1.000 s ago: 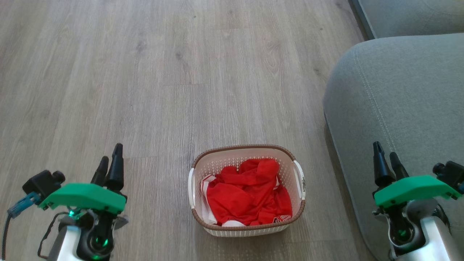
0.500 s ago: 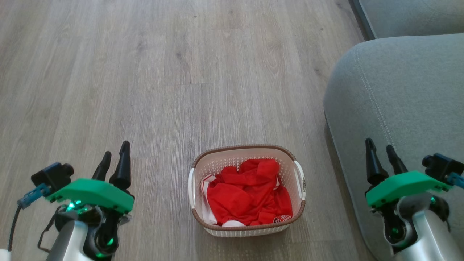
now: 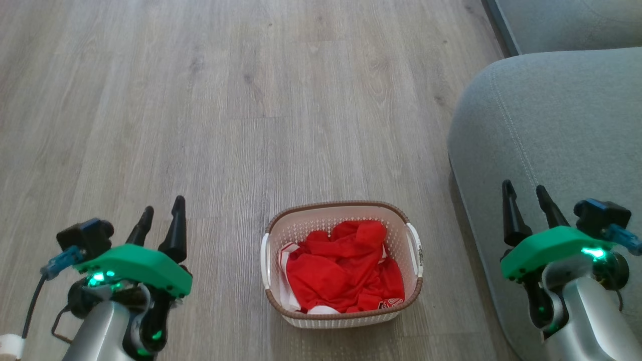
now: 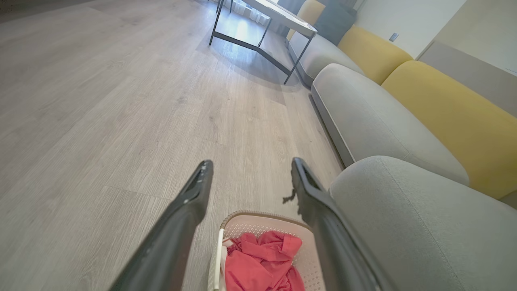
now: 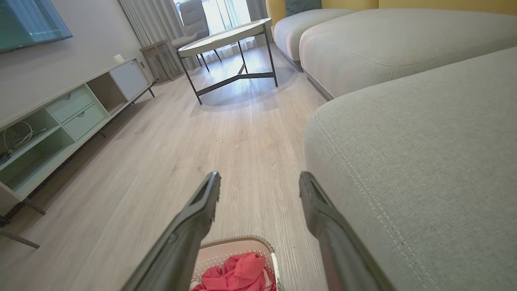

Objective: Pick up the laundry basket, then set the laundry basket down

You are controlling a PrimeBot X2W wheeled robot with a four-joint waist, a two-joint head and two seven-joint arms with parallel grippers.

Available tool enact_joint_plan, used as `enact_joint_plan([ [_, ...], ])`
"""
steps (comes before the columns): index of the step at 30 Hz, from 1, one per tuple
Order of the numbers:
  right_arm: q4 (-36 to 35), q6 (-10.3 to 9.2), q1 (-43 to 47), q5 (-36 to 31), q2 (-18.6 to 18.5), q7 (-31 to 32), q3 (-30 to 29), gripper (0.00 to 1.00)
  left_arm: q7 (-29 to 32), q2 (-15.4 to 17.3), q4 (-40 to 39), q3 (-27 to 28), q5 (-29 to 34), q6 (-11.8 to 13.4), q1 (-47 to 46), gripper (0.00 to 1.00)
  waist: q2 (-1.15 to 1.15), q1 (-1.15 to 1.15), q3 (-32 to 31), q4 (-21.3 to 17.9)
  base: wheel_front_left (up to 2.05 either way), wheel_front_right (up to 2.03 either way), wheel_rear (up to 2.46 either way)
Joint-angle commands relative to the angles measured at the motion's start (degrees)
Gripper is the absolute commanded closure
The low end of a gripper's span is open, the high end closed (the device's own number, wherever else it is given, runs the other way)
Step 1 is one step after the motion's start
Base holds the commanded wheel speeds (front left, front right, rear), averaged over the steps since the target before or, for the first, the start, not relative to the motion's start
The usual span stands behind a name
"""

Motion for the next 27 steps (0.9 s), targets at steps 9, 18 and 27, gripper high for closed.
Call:
enact_joint_plan([
  [9,-0.79,-0.06,-4.24,-6.38,-1.47,-2.29,1.76,0.0,-2.03,3.03,-0.92,0.2,4.88,1.09,-5.39,0.0,0.0,0.0,-0.04,0.04,0.0,0.0,0.0],
  [18,0.1,-0.07,-5.52,-11.63,-1.85,-3.87,2.91,0.0,-3.12,4.32,-1.12,-1.6,9.28,2.17,-6.3,0.0,0.0,0.0,0.07,0.11,0.0,0.0,0.0],
  [27,1.08,-0.07,-6.51,-16.0,-1.88,-5.26,3.84,0.0,-4.01,5.37,-1.33,-3.21,13.43,3.68,-7.2,0.0,0.0,0.0,0.08,0.19,0.0,0.0,0.0],
])
